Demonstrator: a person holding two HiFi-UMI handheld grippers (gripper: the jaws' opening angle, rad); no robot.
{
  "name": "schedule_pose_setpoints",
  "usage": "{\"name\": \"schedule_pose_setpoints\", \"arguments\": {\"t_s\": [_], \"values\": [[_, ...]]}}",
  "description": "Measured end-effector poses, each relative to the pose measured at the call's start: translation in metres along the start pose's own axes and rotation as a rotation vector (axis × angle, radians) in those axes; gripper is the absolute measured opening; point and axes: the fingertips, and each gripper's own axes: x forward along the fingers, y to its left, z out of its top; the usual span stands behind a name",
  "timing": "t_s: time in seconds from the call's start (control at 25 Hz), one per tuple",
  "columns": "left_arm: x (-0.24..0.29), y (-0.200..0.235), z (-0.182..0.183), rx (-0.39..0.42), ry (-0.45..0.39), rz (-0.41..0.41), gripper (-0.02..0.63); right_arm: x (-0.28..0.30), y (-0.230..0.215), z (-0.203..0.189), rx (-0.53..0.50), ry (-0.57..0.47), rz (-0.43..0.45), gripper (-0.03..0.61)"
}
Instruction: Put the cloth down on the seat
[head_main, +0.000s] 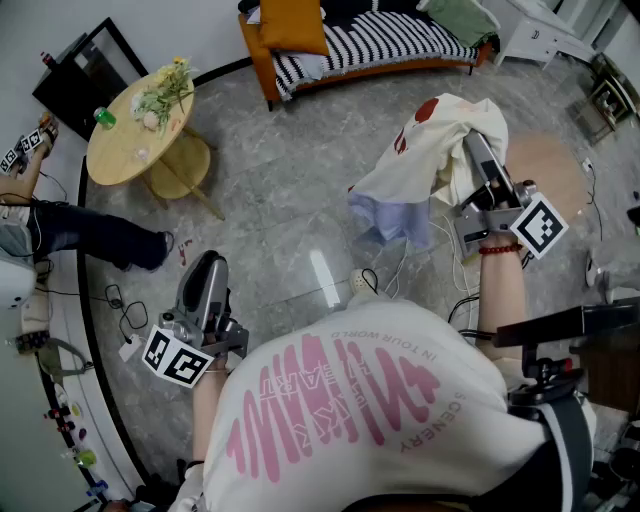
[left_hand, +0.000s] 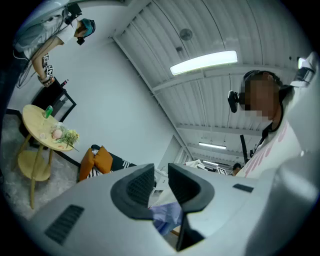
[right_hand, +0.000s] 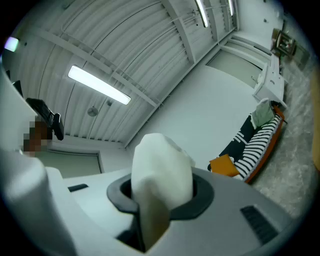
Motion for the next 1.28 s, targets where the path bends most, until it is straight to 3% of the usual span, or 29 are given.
{"name": "schedule_pose_setpoints", "arguments": {"t_s": [0.48, 0.6, 0.76, 0.88, 0.96, 1.08, 1.28], "values": [[0.01, 0.002, -0.013, 0.004, -0.015, 0.012, 0.097, 0.004, -0.019, 0.003, -0.01, 0.006, 0.028, 0.101], [0.087, 0.049, 0.029, 0.004, -0.006, 0.016, 0.097, 0.092, -0.051, 0.037, -0.017, 0.006, 0.041, 0.101], [0.215, 0.119, 0.122, -0.166, 0.118, 0.066, 0.097, 0.245, -0.089, 0.101, 0.048, 0.107, -0.12, 0.101], [0.273, 0.16, 0.181, -0.164, 0.119, 0.048, 0.097, 0.334, -0.089, 0.128, 0.055, 0.097, -0.105, 0.101], [0.284, 0.162, 0.191, -0.152, 0.111, 0.039, 0.097, 0.349, -0.086, 0.136, 0.048, 0.095, -0.083, 0.101], [0.318, 0.155, 0.18, -0.141, 0.105, 0.059, 0.097, 0.357, -0.116, 0.154, 0.049, 0.122, -0.067, 0.101], [0.369, 0.184, 0.155, -0.114, 0.115, 0.175, 0.078, 0.378, -0.17, 0.167, 0.045, 0.153, -0.059, 0.101]]}}
